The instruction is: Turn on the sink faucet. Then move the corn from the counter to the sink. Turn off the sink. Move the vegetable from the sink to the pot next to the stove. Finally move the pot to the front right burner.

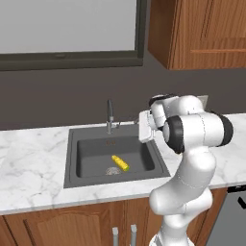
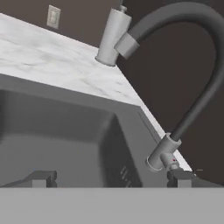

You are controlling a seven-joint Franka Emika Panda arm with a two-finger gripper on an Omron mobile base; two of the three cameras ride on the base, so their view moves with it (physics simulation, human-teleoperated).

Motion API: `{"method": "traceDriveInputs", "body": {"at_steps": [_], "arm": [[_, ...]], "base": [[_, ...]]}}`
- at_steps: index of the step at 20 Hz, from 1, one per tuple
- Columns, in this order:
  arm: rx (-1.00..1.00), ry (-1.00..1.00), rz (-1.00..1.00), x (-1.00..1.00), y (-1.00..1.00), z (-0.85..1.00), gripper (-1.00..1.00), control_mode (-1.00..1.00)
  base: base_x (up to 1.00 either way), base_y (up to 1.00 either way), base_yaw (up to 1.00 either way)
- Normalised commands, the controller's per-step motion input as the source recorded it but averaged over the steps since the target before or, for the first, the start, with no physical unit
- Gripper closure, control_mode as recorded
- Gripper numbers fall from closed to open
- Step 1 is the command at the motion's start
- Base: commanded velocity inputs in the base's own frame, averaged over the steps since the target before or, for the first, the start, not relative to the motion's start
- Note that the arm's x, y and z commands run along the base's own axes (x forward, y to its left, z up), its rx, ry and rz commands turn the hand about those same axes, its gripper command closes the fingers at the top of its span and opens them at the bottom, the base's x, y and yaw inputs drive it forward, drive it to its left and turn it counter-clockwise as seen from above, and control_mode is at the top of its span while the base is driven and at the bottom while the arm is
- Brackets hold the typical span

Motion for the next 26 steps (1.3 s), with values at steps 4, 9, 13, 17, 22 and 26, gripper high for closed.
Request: {"method": "traceDriveInputs", "body": {"at_steps": [4, 9, 13, 17, 22, 26], "arm": [[-0.05, 0.07, -0.06, -0.4, 0.03, 0.1, -1.0, -1.0], [-0.04, 0.11, -0.06, -0.43, 0.0, 0.11, -1.0, -1.0], [-0.03, 0.15, -0.09, -0.47, 0.0, 0.01, -1.0, -1.0], [-0.05, 0.23, -0.11, -0.35, 0.0, 0.0, -1.0, -1.0], [-0.09, 0.31, -0.12, -0.11, 0.03, 0.0, -1.0, -1.0], [-0.09, 0.32, -0.15, -0.01, 0.08, 0.01, -1.0, -1.0]], "base": [[0.0, 0.0, 0.0], [0.0, 0.0, 0.0], [0.0, 0.0, 0.0], [0.0, 0.0, 0.0], [0.0, 0.0, 0.0], [0.0, 0.0, 0.0]]}}
